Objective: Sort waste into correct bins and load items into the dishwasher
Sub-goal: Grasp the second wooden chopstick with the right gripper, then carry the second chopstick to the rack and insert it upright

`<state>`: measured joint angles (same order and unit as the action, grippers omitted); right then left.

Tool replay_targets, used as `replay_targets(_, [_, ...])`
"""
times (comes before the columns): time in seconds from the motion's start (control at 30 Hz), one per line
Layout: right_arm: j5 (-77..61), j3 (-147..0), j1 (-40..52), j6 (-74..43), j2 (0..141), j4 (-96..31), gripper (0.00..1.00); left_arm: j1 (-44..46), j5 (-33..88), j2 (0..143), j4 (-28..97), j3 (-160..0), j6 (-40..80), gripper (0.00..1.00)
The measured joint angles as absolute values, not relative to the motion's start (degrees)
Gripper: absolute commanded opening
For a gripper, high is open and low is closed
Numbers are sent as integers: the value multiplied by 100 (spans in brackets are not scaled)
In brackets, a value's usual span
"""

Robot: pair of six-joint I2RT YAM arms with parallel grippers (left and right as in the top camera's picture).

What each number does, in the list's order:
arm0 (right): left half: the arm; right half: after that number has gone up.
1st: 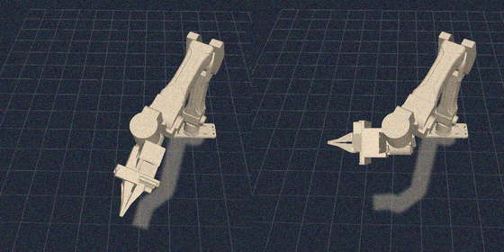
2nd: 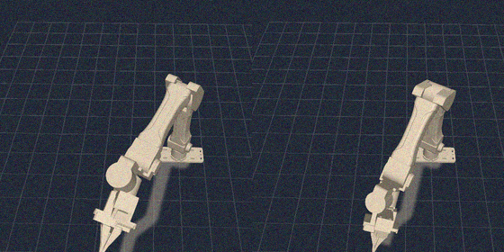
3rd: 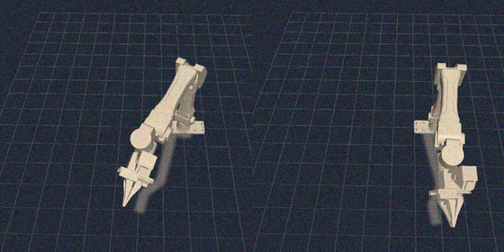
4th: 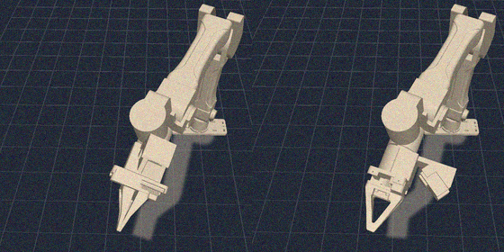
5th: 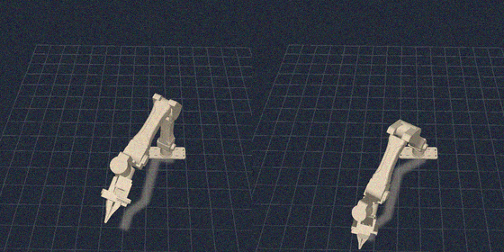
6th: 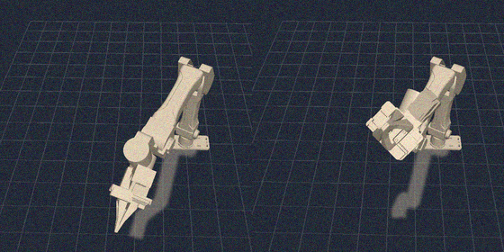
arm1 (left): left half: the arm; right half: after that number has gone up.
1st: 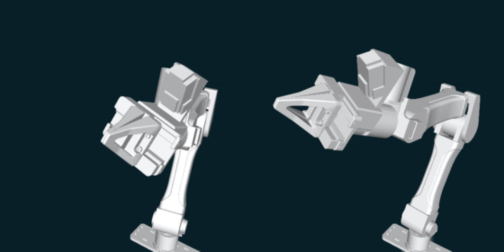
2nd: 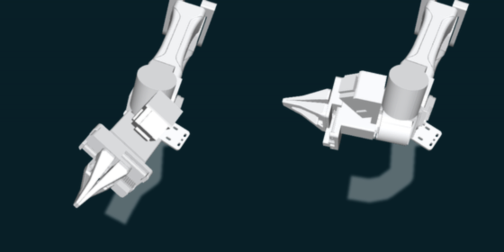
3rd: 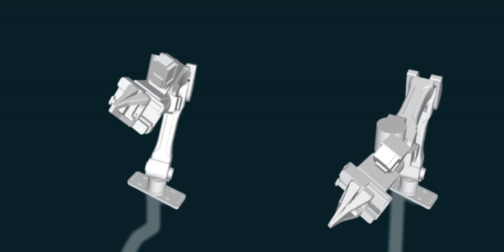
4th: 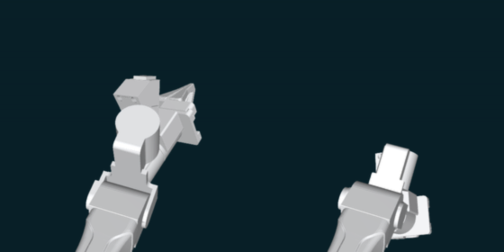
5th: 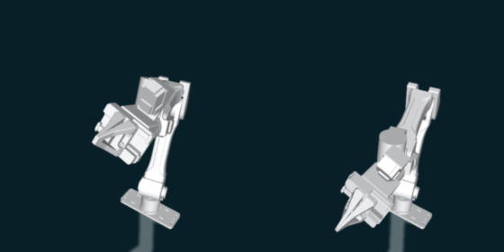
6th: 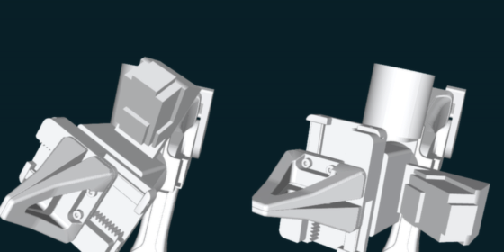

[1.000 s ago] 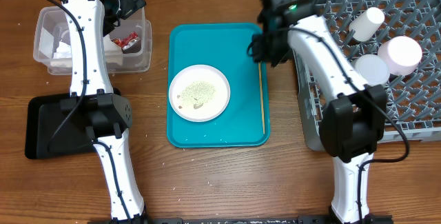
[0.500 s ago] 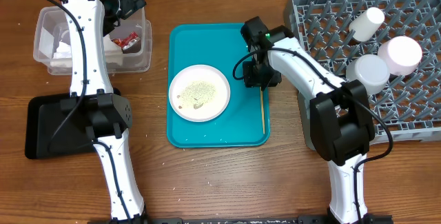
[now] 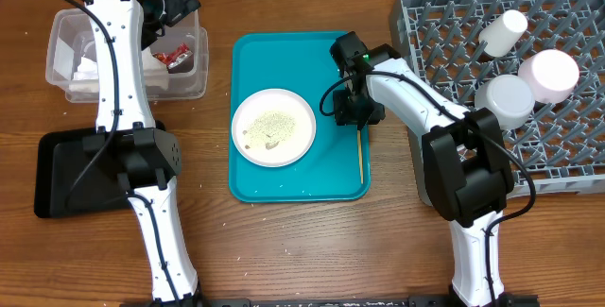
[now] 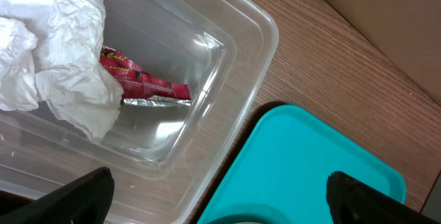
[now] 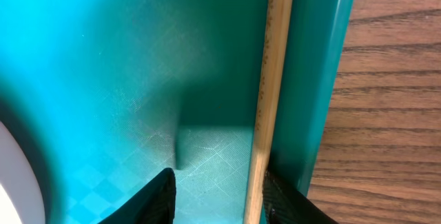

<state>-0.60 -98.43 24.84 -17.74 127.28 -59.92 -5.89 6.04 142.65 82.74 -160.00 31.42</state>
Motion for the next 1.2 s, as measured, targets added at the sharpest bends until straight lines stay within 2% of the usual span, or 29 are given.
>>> replay_targets(0.17, [-115, -9699, 2491, -1767, 12728, -5769, 40, -589, 602, 14265, 8274, -16000, 3142, 100])
replay_targets(0.3, [-34, -9592, 2491, -1708, 12700, -5704, 16, -589, 602, 14265, 8274, -16000, 3142, 100])
replay_targets(0.37, [19, -9570, 2482, -1708, 12691, -5706, 8, -589, 602, 14265, 8274, -16000, 3142, 100])
replay_targets(0.43, [45, -9566, 2473, -1715, 12689, -5719, 4, -589, 602, 14265, 8274, -16000, 3142, 100])
replay_targets(0.67, [43, -9902, 2458, -1710, 12766, -6370, 4, -589, 602, 14265, 8274, -16000, 3142, 100])
replay_targets(0.87, [217, -11620, 2307, -1522, 12934, -7172, 4, -589, 602, 14265, 8274, -16000, 3142, 100])
replay_targets(1.07, [740, -13592, 1649, -1037, 12916, -7498, 4, -589, 604, 14265, 8274, -16000, 3142, 100])
replay_targets(1.2, [858, -13791, 1004, -377, 12875, -7500, 4, -589, 604, 14265, 8274, -16000, 3142, 100])
